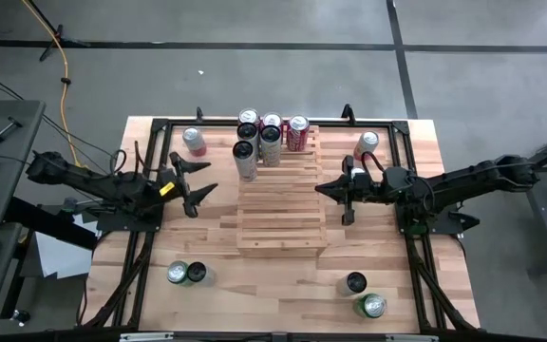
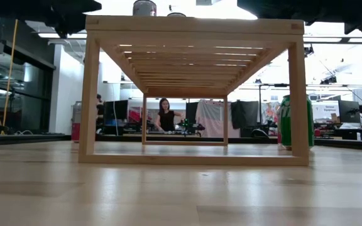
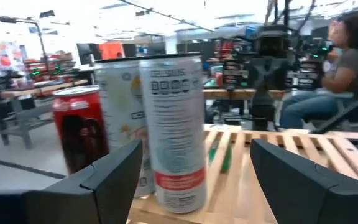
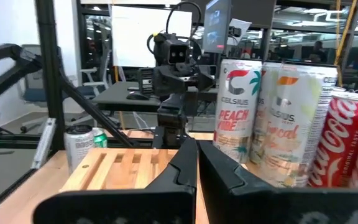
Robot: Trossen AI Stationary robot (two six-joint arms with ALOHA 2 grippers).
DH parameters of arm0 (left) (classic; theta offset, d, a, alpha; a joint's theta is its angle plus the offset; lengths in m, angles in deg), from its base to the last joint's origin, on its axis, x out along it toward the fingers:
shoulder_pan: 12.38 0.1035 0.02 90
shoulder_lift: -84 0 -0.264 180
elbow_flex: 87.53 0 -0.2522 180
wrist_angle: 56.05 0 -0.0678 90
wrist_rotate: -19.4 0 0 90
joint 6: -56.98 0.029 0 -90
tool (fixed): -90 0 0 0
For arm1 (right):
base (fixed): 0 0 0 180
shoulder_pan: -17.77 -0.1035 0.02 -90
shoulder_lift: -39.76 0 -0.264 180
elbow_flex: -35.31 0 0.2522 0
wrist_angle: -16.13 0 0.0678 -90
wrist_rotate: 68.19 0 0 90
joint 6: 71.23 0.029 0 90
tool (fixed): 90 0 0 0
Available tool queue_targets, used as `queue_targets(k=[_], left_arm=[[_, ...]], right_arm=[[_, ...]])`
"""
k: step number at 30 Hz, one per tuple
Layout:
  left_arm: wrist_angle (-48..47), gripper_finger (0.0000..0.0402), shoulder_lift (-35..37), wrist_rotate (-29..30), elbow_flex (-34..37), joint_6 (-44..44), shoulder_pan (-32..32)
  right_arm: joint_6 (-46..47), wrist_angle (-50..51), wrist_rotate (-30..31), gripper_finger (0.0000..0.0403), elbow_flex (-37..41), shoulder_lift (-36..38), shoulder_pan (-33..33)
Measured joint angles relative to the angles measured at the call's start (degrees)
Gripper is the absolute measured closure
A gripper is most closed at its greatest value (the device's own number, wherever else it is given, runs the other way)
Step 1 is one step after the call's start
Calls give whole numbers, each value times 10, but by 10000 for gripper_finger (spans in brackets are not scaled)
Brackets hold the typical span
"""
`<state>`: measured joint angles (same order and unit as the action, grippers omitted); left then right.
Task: Place canned beverage on shelf
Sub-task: Align the bottom left peach vibe celsius soda can with the other tropical celsius soda can on the shelf
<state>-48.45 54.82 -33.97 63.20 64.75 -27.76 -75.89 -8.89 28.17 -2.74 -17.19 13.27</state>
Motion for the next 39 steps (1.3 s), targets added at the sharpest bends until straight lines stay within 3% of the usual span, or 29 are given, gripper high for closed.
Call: queue_targets(k=[5,11,14,17,20,22,33,39], left_arm=[[-4,112,-2,4,0,9,0],[-3,142,-21,77,6,-2,23],[-3,187,-36,77,14,-18,45],[0,258,-47,66,16,-28,66],[8,354,-58,12,16,-31,88],[16,387,-68,-34,16,-38,102],[74,401,-157,-140,16,-71,159],[107,401,-212,-147,16,-82,182]], right_arm=[[-3,0,39,403,0,0,0],[-3,0,41,403,0,0,0],[-3,0,41,403,0,0,0],[-3,-3,41,403,0,0,0],[-4,-7,41,403,0,0,0],[-5,-9,41,403,0,0,0],[-5,-9,44,403,0,0,0],[-5,-9,44,403,0,0,0]])
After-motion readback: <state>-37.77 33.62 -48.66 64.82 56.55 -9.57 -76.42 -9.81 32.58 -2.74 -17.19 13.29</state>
